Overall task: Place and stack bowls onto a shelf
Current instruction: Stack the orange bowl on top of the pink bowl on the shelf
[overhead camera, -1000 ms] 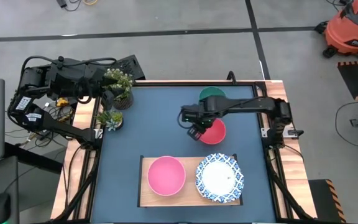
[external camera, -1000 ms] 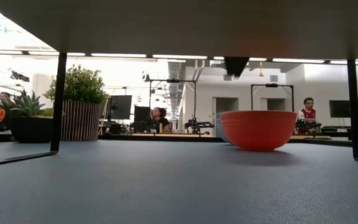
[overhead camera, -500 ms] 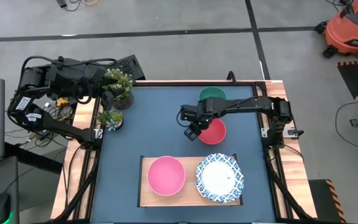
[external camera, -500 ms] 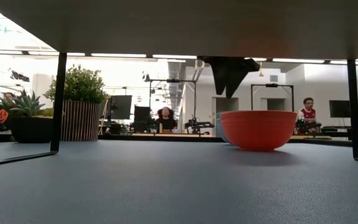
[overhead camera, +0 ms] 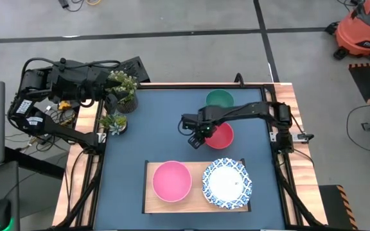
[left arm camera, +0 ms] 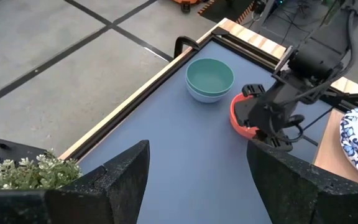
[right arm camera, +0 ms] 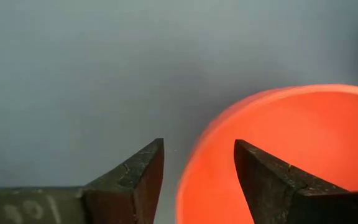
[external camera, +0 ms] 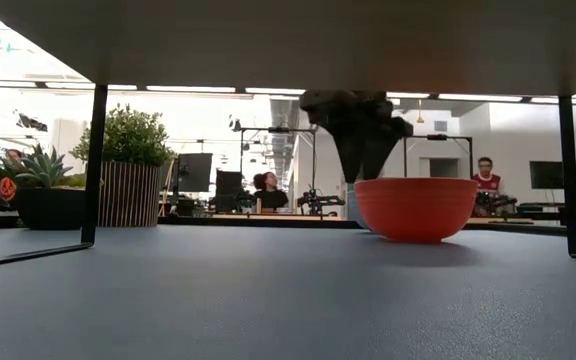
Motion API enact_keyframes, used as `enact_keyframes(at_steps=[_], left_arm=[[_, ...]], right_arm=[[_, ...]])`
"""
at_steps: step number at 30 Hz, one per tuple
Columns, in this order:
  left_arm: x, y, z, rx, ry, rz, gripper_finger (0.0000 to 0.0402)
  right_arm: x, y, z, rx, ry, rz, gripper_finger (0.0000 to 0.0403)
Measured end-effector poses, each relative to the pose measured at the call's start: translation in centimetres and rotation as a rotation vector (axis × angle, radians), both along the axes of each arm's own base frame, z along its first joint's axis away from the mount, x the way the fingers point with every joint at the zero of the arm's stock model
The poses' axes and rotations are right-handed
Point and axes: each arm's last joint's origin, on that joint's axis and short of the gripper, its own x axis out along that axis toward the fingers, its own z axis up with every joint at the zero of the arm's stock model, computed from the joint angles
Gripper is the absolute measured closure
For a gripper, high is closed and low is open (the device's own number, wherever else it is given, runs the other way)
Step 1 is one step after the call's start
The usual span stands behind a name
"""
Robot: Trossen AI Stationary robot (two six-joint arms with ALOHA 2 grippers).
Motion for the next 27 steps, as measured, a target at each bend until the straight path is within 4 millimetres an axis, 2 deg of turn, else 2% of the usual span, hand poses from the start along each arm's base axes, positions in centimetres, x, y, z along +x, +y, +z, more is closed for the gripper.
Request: enact_keyframes(at_steps=[5, 17, 23, 27], left_arm=[[0.0, 0.0, 0.0, 0.000, -0.001, 0.000, 0.0148], [0.0, 0.0, 0.0, 0.000, 0.000, 0.001, 0.0148], [0.0, 0.0, 0.0, -0.002, 0.000, -0.002, 0.0148], [0.0, 0.0, 0.0, -0.005, -0.001, -0.007, 0.0148]], right_arm=[[0.0, -0.1, -0.5, 0.005, 0.022, -0.014, 0.0204], [0.0, -0.1, -1.4, 0.018, 0.074, 0.008, 0.0375], [-0.1, 0.6, -0.7, 0.035, 0.072, 0.013, 0.0375], [0.4, 1.4, 1.7, 0.043, 0.005, 0.047, 0.0375]])
